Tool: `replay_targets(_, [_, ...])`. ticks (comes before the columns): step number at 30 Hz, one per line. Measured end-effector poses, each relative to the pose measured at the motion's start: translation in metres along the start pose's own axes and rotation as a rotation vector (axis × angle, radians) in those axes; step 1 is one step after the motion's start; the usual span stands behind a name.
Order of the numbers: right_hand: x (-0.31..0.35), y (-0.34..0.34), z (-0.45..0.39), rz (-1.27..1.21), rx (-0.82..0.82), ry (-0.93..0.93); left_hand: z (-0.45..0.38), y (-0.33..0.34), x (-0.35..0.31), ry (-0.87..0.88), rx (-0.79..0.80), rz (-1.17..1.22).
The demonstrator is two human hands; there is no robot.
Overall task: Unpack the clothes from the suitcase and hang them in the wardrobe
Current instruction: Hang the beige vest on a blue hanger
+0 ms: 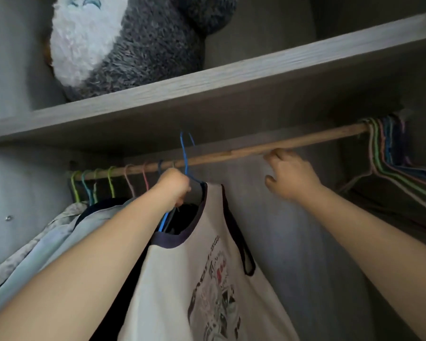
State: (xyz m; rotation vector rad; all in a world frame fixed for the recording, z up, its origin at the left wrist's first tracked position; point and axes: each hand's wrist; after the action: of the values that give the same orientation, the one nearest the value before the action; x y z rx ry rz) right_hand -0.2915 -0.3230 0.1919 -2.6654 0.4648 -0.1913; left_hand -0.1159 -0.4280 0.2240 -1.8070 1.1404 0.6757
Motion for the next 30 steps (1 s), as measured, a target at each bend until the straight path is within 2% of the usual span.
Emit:
replay_targets(2, [0.005,0.013,-0.017,0.014,-0.007,-0.030,-0.014,0.012,0.009,0.012,0.070,0.002])
replay_targets(8, [0.011,0.042,-0.031,0.102,0.002,-0.038,-0.037,0.039,0.034,-0.054,0.136,-0.013])
replay_targets(13, [0.010,0.046,-0.028,0.151,0.003,-0.044,-0.036,0.039,0.040,-0.031,0.186,-0.126])
replay_targets(17, [0.010,0.041,-0.027,0.133,0.054,-0.036,-0.026,0.034,0.040,0.057,0.211,-0.219])
replay_targets(19, [0.010,0.038,-0.023,0.094,0.088,-0.024,-0.023,0.030,0.042,0.111,0.186,-0.258])
replay_targets(25, [0.019,0.021,0.009,-0.056,0.128,-0.062,0.022,-0.006,0.036,0.364,-0.015,-0.565])
replay_targets(30, [0.045,-0.006,0.060,-0.254,0.179,-0.182,0.088,-0.048,0.045,0.383,-0.097,-0.722])
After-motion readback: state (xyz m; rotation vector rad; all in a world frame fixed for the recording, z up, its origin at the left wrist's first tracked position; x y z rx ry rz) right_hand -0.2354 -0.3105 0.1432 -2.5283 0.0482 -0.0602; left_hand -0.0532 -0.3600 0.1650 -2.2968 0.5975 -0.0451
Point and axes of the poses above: each hand's wrist, its own z-axis away from the middle knuckle, its own y-axis out of the palm, x = y × z, and after that the axes turned 14 degrees about -x, right-handed
